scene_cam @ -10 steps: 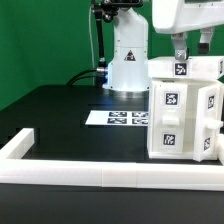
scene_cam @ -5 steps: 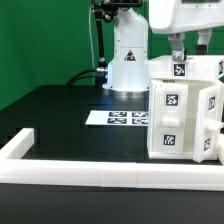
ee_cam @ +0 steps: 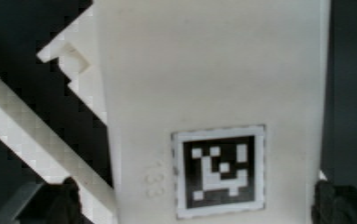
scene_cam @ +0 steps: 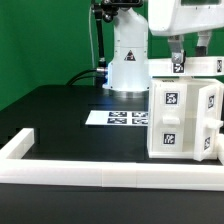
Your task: Assemble cabinet
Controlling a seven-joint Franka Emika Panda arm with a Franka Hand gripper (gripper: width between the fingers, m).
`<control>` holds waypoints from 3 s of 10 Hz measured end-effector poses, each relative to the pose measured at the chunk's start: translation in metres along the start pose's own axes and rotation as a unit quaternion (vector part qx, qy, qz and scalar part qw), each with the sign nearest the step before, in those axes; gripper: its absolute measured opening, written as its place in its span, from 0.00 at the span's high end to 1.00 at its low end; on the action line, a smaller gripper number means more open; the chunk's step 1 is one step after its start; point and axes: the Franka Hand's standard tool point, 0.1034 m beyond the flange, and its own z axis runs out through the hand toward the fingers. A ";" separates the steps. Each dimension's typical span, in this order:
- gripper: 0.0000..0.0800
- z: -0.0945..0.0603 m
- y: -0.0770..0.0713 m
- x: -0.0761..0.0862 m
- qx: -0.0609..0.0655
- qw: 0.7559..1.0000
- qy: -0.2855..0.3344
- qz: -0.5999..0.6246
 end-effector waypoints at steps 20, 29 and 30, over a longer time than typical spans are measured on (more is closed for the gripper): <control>0.31 0.009 -0.003 -0.003 0.003 0.998 0.000 0.060; 0.31 0.011 -0.002 -0.008 0.035 0.853 0.003 0.520; 0.31 0.010 0.002 -0.009 0.048 0.824 0.005 0.565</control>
Offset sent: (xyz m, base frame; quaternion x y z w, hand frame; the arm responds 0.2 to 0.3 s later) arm 0.0001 0.0030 -0.0032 0.0150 -0.0020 0.0073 0.9999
